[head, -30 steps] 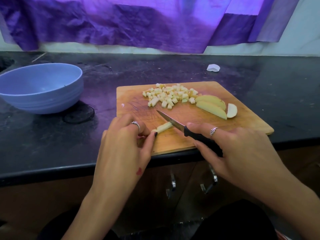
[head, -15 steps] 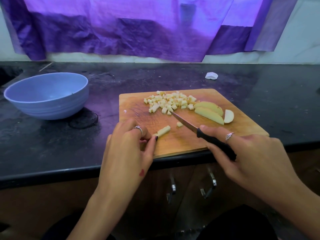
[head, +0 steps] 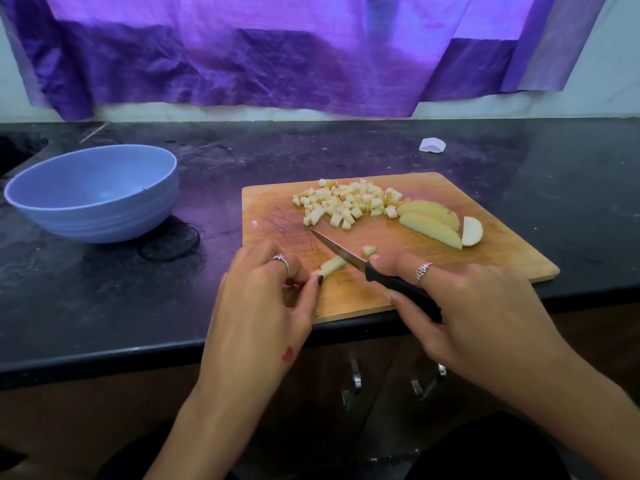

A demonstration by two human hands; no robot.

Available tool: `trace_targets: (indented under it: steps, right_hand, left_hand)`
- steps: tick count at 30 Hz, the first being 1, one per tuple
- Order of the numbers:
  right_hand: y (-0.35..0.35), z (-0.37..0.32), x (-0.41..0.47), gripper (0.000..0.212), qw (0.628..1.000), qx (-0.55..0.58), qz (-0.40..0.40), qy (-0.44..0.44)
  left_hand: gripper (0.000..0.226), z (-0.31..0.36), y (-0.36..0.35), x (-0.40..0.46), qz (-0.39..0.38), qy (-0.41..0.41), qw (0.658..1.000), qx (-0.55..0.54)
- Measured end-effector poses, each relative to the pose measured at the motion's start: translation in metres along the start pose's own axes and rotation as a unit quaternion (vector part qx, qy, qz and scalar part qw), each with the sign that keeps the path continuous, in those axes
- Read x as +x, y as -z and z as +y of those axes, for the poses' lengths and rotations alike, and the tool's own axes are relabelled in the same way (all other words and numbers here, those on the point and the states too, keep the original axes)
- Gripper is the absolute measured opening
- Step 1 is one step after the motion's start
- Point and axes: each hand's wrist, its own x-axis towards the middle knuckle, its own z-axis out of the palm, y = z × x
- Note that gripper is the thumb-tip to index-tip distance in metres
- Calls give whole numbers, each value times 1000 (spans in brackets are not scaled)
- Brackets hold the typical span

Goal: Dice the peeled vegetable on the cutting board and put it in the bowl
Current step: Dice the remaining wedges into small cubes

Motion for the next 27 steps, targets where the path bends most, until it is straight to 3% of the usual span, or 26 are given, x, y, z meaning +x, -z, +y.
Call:
trace_targets:
  steps: [10, 15, 19, 23, 27]
  right_hand:
    - [2, -4, -8, 25, 1000, -21, 8, 5]
    - [4, -5, -21, 37, 999, -27, -13, -14]
    - [10, 0, -30, 29, 999, -33, 0, -18]
    - [14, 5, -27, 35, 998, -31, 25, -56]
    - [12, 1, -22, 36, 999, 11, 31, -36]
  left_hand:
    - [22, 3, -1, 0, 12, 2, 1000, 10]
    - [21, 4, -1, 2, -4, 8, 1000, 5]
    - [22, 7, 0, 2, -3, 11, 1000, 12]
    - [19, 10, -3, 1, -3, 16, 1000, 21]
    - [20, 11, -5, 0, -1, 18, 999, 32]
